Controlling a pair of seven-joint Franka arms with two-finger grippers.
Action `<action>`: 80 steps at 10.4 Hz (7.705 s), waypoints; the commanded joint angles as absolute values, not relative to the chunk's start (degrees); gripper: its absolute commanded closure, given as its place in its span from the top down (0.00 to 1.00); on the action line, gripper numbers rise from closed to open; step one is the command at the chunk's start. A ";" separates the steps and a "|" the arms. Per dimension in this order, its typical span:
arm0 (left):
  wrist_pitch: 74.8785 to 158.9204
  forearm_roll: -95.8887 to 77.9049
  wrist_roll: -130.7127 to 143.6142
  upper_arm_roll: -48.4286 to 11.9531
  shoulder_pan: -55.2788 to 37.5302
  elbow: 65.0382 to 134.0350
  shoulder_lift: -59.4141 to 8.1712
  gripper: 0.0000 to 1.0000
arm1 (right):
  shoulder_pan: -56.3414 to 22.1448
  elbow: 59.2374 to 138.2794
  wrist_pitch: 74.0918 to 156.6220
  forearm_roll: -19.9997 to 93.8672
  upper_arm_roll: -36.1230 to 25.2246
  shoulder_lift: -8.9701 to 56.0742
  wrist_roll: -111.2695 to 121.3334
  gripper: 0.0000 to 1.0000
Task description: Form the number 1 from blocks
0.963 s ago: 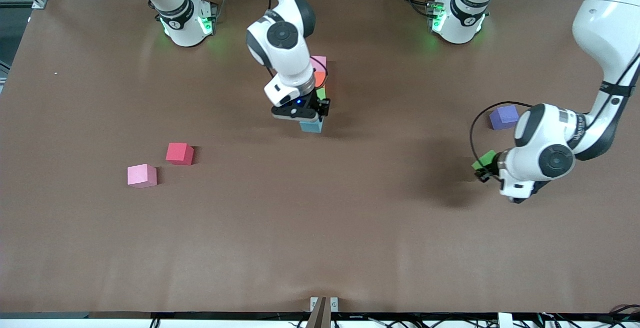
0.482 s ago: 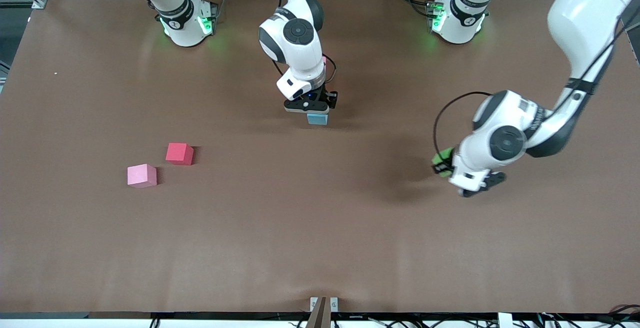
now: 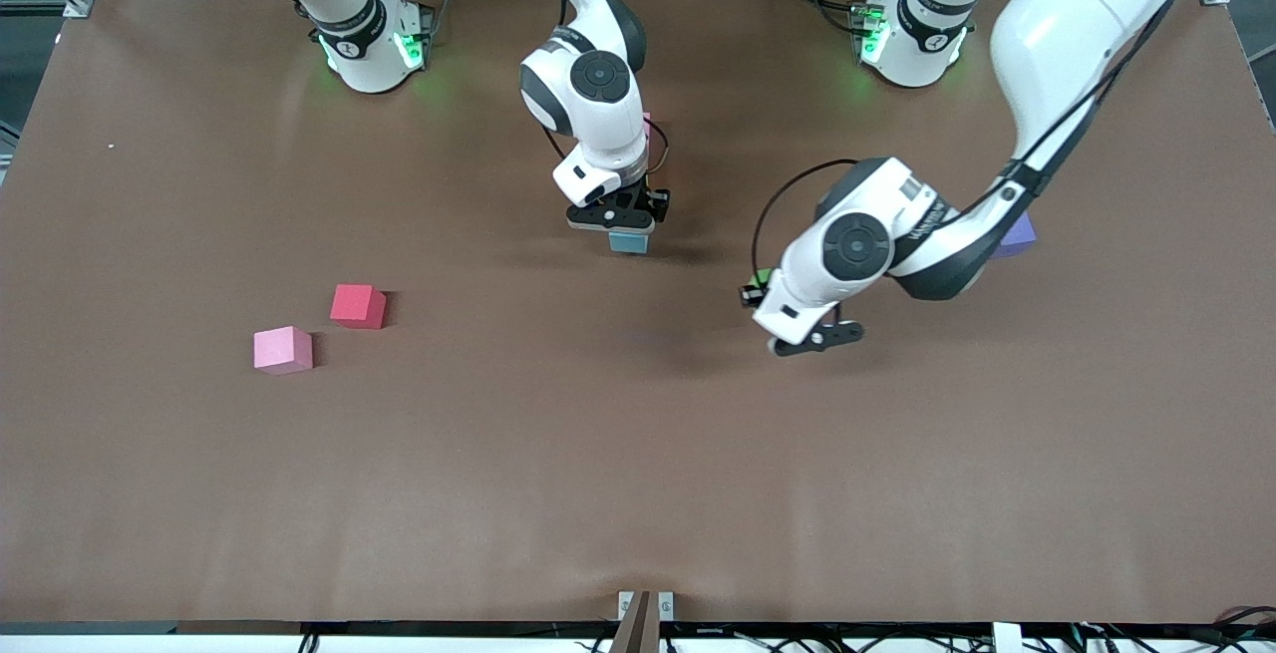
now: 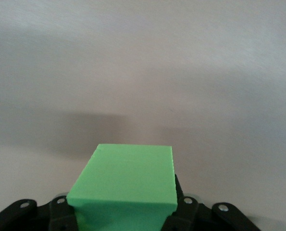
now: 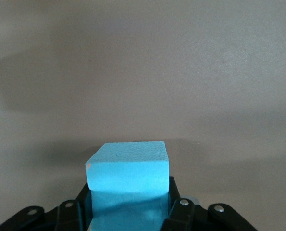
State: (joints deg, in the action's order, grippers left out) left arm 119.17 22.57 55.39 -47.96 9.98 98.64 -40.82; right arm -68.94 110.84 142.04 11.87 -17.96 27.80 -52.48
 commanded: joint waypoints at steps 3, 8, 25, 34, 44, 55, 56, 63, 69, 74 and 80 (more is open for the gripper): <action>118.92 20.13 55.11 -43.16 3.96 93.96 -44.03 0.00 | -70.58 110.21 142.38 12.04 -18.90 28.92 -52.38 0.66; 119.00 20.13 55.20 -42.89 3.87 93.87 -44.03 0.00 | -70.49 110.30 142.30 11.95 -18.90 28.31 -52.47 1.00; 125.60 19.07 66.62 -25.58 -29.35 80.16 -53.09 0.00 | -12.95 107.87 117.19 -1.23 1.76 2.20 -17.27 1.00; 122.36 19.95 66.88 -25.58 -30.24 81.21 -51.16 1.00 | -1.33 96.33 107.75 -1.14 1.05 2.90 4.29 1.00; 113.03 20.22 64.87 -25.58 -7.22 80.68 -31.30 1.00 | -2.81 93.34 107.67 -0.79 -3.69 3.34 3.60 1.00; 105.38 14.42 60.55 -26.63 -8.42 85.94 -32.68 1.00 | -3.25 93.34 107.05 -0.79 -3.78 3.43 1.05 1.00; 105.47 14.50 62.56 -26.63 -9.92 86.48 -34.17 1.00 | -3.25 93.34 107.05 -0.70 -3.78 3.43 1.05 1.00; 105.64 9.41 64.60 -26.63 -19.93 86.22 -46.66 1.00 | -3.69 92.02 101.61 -0.53 -3.60 3.08 1.23 1.00; 108.10 9.92 64.60 -26.11 -25.22 85.78 -47.55 1.00 | -3.87 91.32 95.63 0.09 -3.25 2.81 1.14 1.00; 108.72 17.84 66.27 -26.10 -26.45 84.12 -46.58 1.00 | -3.78 91.14 95.62 0.18 -3.34 2.81 1.14 1.00; 111.26 22.84 69.43 -26.10 -28.12 82.97 -46.14 1.00 | -3.78 90.97 95.62 0.18 -3.34 2.81 1.14 1.00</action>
